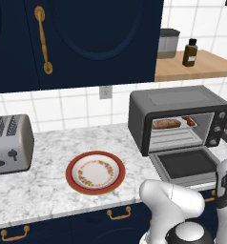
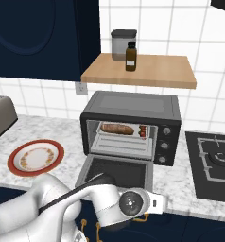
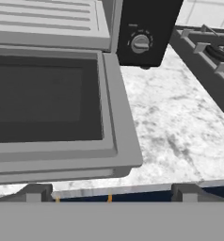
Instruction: Pick up the kebab skewer and baguette bread, and place them inside the toaster oven. Close the toaster oven door and start by setting the timer.
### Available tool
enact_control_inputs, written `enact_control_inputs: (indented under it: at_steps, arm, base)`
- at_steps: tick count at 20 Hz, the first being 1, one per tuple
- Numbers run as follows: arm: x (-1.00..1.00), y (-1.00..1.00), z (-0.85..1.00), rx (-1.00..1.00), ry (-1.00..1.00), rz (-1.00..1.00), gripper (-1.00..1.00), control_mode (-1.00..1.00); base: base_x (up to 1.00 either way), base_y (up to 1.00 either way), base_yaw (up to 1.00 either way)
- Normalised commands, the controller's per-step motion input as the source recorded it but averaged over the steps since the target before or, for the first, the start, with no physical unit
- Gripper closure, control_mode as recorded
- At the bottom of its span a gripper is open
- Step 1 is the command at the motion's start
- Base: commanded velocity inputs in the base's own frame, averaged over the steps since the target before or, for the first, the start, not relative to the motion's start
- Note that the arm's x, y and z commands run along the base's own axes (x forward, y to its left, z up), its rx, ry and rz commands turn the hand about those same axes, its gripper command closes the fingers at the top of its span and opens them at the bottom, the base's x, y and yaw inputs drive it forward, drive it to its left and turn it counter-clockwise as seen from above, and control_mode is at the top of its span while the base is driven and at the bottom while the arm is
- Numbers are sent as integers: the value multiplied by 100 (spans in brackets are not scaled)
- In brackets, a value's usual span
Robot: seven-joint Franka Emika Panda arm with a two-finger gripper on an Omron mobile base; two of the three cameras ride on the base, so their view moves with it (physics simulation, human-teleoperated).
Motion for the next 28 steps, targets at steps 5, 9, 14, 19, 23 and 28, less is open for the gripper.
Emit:
enact_control_inputs:
  at_steps: [5, 9, 14, 19, 23, 28]
  arm:
    - [0, 0, -32, 0, 0, 0, -100, -100]
    - [1, 0, -5, 0, -2, 0, -100, -100]
    - [5, 5, -6, 0, -4, 0, -100, -100]
    - [3, 22, -11, 0, -3, 3, -100, -100]
    - [1, 32, -15, 0, -3, 2, -100, -100]
    - [16, -2, -11, 0, -2, 0, -100, -100]
  base:
    - [0, 0, 0]
    - [0, 0, 0]
    - [0, 0, 0]
    - [0, 0, 0]
    - [0, 0, 0]
    - [0, 0, 0]
